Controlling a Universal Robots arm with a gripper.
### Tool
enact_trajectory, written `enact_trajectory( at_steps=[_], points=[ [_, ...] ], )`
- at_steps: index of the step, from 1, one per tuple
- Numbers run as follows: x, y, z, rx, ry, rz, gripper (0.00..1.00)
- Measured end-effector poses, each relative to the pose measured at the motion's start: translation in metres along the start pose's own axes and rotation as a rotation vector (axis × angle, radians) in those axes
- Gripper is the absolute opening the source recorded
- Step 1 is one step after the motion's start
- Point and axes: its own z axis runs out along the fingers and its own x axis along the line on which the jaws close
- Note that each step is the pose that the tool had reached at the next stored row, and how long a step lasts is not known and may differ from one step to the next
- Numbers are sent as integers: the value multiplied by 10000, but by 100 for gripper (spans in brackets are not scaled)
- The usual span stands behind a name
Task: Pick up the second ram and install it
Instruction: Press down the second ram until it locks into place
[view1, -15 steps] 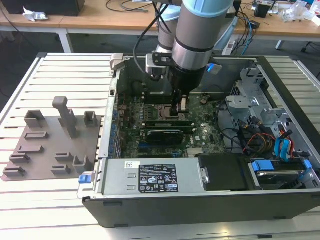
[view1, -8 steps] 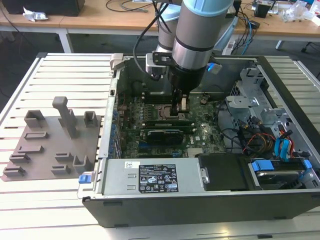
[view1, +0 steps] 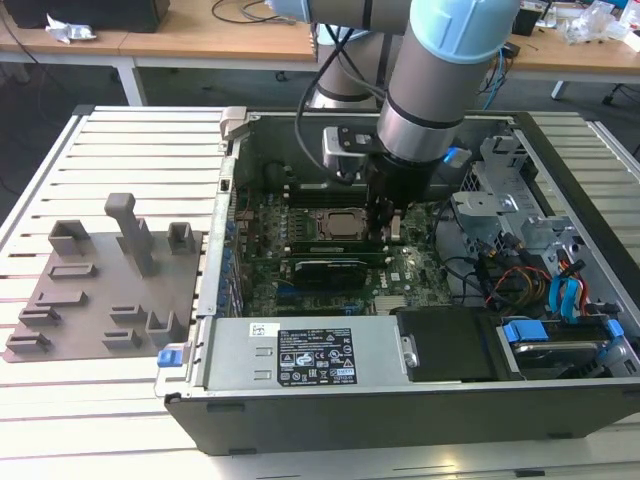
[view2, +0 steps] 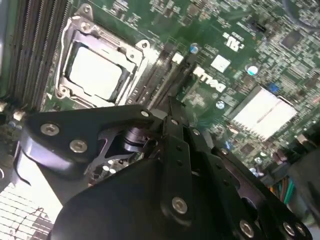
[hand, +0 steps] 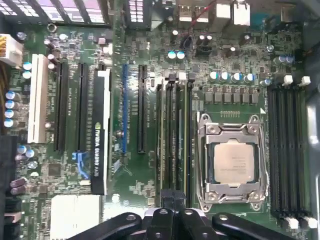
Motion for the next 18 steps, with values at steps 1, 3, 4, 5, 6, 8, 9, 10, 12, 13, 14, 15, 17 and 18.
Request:
enact_trajectory(
  at_steps=[1, 3, 4, 5, 6, 8, 9, 10, 12, 13, 14, 15, 17, 18],
  points=[
    [-90, -19, 30, -4, -46, -8, 10],
    [-88, -125, 59, -60, -44, -1, 10],
    [-90, -132, 81, -70, -44, 1, 10],
    [-92, -135, 120, -76, -42, 1, 10],
    [-91, -136, 131, -79, -34, 1, 10],
    [-91, -136, 136, -76, -42, 2, 10],
    [-98, -125, 105, -57, -65, 1, 10],
    [-100, -103, 47, -40, -42, -2, 10],
    [-101, -3, 42, 3, -43, -5, 10],
    [-101, 56, 48, 14, -43, -8, 10],
    [-100, 130, 55, 24, -41, -7, 10],
    [-101, 170, 60, 28, -40, -8, 10],
    [-100, 313, 81, 46, -40, -10, 10],
    [-99, 424, 98, 60, -41, -11, 10]
  ],
)
